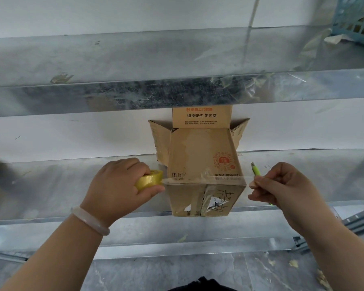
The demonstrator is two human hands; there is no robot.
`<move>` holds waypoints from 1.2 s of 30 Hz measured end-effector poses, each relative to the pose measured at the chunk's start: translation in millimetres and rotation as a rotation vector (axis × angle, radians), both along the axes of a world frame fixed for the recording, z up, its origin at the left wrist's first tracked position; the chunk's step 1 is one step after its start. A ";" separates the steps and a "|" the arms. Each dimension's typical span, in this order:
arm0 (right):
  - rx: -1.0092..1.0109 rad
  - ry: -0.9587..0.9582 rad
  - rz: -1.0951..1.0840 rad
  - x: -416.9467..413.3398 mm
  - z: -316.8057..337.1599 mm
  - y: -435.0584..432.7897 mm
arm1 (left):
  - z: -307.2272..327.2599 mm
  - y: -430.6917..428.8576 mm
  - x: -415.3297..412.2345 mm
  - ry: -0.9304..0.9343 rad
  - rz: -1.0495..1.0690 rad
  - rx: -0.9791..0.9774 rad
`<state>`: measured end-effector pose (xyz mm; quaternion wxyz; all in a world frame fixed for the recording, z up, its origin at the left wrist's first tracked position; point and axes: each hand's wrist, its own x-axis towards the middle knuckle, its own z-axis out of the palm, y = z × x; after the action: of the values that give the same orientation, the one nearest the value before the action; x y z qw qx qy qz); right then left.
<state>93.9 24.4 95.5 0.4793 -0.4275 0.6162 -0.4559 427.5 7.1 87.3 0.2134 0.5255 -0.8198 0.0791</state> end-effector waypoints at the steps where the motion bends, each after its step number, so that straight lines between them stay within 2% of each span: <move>1: 0.008 0.001 0.000 0.5 -1.7 -1.2 | -1.0 -0.9 0.2 0.000 -0.003 0.004; 8: 0.090 -0.080 -0.004 1.7 -12.9 -5.7 | -3.9 -6.4 -1.4 -0.008 0.010 0.053; 13: 0.071 -0.051 0.033 0.7 -20.4 -5.1 | -5.8 -9.4 -3.7 -0.007 0.009 0.101; 18: 0.104 -0.179 0.030 1.8 -23.7 -3.0 | -6.8 -13.0 -7.5 -0.015 0.016 0.140; 23: 0.236 -0.249 0.012 1.1 -34.6 -7.4 | -6.7 -14.5 -9.1 -0.010 0.017 0.190; 25: 0.293 -0.398 0.025 3.2 -44.8 -9.0 | -8.3 -13.9 -9.3 -0.002 0.018 0.209; 28: 0.379 -0.721 0.051 9.3 -64.7 -9.6 | -9.7 -14.1 -9.6 0.004 0.016 0.218; 30: 0.410 -0.769 0.027 11.2 -73.4 -9.0 | -9.2 -14.5 -9.4 0.002 0.013 0.223; 32: 0.366 -0.622 -0.025 8.5 -76.4 -7.3 | -9.0 -14.5 -8.9 0.009 0.011 0.226; 33: 0.296 -0.464 -0.066 6.6 -75.9 -6.2 | -9.1 -14.4 -8.5 0.012 0.012 0.228; 35: 0.041 -0.056 -0.166 3.3 -71.0 -3.7 | -9.5 -14.3 -7.9 0.008 0.013 0.237; 36: -0.164 0.126 -0.166 3.3 -65.1 -3.9 | -9.7 -14.4 -7.8 0.008 0.015 0.240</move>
<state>97.2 20.5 30.4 0.3637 -0.4406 0.6390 -0.5151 419.7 -7.3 77.5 0.1517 0.5537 -0.8186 -0.0201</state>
